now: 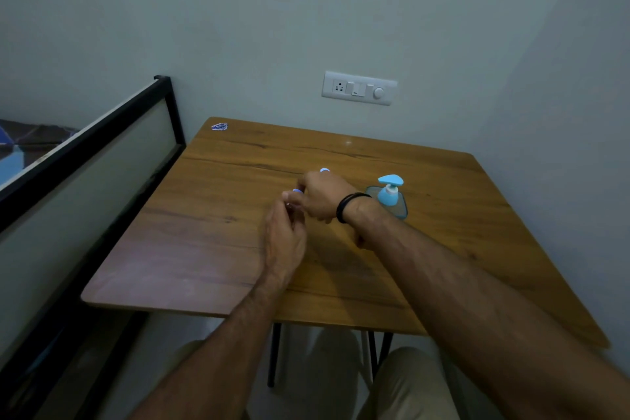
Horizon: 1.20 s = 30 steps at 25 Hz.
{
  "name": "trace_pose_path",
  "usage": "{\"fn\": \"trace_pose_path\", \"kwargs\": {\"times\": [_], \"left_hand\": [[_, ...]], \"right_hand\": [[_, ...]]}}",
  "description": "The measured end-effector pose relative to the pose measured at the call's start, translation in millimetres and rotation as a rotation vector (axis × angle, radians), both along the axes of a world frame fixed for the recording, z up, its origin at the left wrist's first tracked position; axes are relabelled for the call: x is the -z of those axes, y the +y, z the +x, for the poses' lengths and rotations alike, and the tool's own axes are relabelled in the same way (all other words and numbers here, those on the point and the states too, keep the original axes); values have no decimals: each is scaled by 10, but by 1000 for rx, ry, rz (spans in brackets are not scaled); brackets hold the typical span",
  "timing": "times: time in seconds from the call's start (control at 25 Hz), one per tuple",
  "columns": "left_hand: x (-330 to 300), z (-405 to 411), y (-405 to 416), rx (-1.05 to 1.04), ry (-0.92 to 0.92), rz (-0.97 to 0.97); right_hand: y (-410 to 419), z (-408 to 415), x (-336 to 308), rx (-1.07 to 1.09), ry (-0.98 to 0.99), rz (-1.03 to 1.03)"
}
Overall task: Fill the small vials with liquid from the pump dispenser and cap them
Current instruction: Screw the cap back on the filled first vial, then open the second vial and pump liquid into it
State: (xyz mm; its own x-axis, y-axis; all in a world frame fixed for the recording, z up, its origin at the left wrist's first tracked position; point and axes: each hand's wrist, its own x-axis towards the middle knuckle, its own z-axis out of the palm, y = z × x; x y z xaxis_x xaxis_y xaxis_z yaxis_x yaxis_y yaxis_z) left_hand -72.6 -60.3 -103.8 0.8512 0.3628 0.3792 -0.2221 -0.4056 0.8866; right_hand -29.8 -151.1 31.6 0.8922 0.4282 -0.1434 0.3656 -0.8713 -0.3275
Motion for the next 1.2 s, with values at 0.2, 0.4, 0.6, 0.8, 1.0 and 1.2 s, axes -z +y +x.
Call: {"fn": "trace_pose_path", "kwargs": {"times": [0.2,0.4,0.6,0.8,1.0,1.2], "left_hand": [[6,14,4,-39,41,-29],[-48,-21,11,-50,45,-37],[-36,10,5,-117,39,-42],[-100,-47,3,-138,43,-151],[-117,-53,24,-126,60,-191],[-141,-73,33,-96,41,-218]], "right_hand": [[-134,100,35,-156,74,160],[-39,29,101,-34,32,180],[-52,126,14,2,-23,347],[-115,178,409,249,-55,436],[-129,32,840,203,-113,297],[-87,-41,635,177,-174,243]]}}
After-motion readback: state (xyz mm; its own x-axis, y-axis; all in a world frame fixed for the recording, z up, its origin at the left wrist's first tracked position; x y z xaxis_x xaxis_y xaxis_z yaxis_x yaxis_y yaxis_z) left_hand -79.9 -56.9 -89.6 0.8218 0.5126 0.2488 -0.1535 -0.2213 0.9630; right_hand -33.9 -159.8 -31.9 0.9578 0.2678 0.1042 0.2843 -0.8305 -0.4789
